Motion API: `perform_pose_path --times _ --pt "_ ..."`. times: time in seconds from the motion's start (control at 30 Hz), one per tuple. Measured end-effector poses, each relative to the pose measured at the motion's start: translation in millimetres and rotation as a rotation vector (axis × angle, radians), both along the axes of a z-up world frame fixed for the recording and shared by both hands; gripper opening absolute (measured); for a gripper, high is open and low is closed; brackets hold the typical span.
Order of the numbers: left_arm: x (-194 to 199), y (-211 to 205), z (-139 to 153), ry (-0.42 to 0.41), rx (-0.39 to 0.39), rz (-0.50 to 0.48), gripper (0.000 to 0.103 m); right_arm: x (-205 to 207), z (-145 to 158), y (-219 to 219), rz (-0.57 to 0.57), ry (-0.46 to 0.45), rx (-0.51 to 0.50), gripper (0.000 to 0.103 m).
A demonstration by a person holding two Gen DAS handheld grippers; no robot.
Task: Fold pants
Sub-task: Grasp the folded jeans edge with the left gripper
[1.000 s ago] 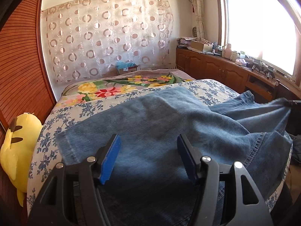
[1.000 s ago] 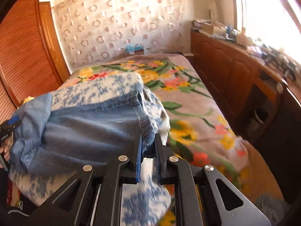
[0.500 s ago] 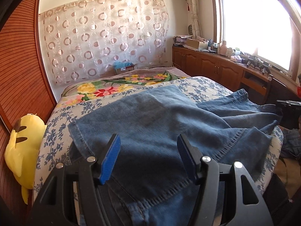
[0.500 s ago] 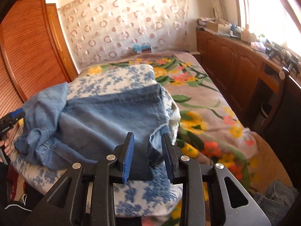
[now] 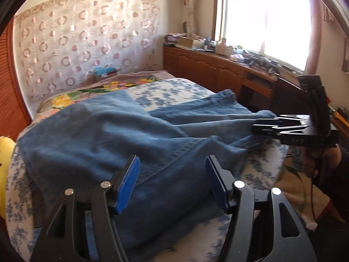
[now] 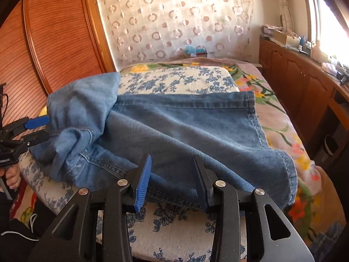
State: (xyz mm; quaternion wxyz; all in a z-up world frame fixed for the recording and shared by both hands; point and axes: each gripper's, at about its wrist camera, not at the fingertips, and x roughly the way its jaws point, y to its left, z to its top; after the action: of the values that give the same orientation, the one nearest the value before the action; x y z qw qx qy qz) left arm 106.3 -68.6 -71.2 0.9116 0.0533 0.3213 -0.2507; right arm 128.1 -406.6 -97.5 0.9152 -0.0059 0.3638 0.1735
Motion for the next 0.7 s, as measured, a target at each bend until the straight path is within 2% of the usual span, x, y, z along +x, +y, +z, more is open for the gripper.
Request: perform_pose_path --times 0.13,0.33,0.4,0.47,0.53,0.57,0.6,0.67,0.7 --pt "0 -27 -2 0.032 -0.007 -0.055 0.062 2 -9 -4 -0.002 0.020 -0.031 0.039" --pt "3 -51 -13 0.089 -0.002 -0.084 0.062 4 -18 -17 -0.024 0.039 -0.036 0.040" --pt "5 -59 -18 0.104 0.022 -0.094 0.062 4 -21 -17 -0.023 0.039 -0.046 0.041" --pt "9 -65 -25 0.107 0.083 -0.067 0.062 5 -25 -18 -0.024 0.043 -0.053 0.041" --pt "10 -66 -30 0.107 0.104 -0.054 0.061 5 -28 -17 -0.024 0.045 -0.056 0.041" --pt "9 -63 -30 0.107 0.096 -0.049 0.049 6 -29 -18 -0.024 0.047 -0.055 0.041" --pt "8 -61 -30 0.109 0.095 -0.046 0.032 6 -30 -18 -0.024 0.047 -0.055 0.041" --pt "5 -57 -26 0.118 0.087 -0.046 0.012 7 -31 -18 -0.024 0.040 -0.055 0.042" --pt "2 -55 -23 0.121 0.086 -0.051 0.007 8 -32 -18 -0.024 0.040 -0.053 0.042"
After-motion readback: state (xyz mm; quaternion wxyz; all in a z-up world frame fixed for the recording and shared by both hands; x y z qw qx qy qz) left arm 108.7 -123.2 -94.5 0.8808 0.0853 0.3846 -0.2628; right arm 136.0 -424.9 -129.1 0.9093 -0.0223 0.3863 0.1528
